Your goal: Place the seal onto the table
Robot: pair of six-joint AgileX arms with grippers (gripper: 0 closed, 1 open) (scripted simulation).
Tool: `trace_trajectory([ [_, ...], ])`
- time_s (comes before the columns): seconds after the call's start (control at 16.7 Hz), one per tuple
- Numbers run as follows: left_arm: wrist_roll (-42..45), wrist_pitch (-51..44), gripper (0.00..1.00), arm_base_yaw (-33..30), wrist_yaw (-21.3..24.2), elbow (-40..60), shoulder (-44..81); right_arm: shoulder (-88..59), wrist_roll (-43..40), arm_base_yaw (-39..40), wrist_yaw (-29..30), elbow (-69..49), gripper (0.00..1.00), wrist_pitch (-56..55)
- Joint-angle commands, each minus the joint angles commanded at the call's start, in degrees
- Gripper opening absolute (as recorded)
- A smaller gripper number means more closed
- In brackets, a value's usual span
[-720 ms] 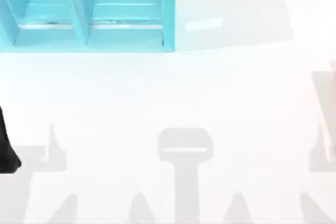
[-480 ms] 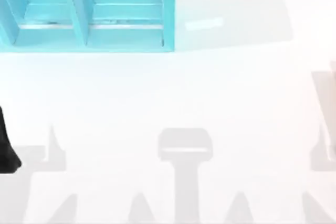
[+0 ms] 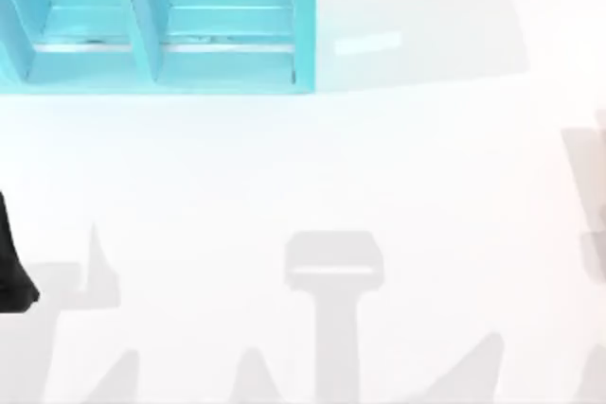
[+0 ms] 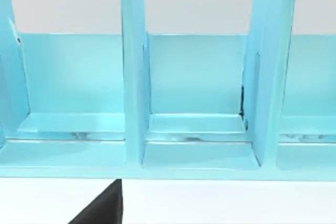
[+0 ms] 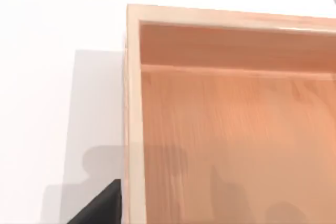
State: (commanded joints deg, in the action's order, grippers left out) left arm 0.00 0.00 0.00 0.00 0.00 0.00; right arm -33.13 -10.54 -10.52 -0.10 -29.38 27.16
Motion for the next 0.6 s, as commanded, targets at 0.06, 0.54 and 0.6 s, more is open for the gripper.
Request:
trace_trajectory([
  [0.06,0.0,0.0,1.0,0.0,0.0,0.0,0.0,-6.0,-1.6,-1.6,0.0,-4.5,1.0,4.3],
  [0.54,0.0,0.0,1.0,0.0,0.0,0.0,0.0,-46.4,-13.2,-13.7,-0.1,-37.0,1.0,35.9],
  [0.6,0.0,0.0,1.0,0.0,0.0,0.0,0.0,-50.2,-14.3,-14.8,-0.1,-40.3,1.0,38.8],
])
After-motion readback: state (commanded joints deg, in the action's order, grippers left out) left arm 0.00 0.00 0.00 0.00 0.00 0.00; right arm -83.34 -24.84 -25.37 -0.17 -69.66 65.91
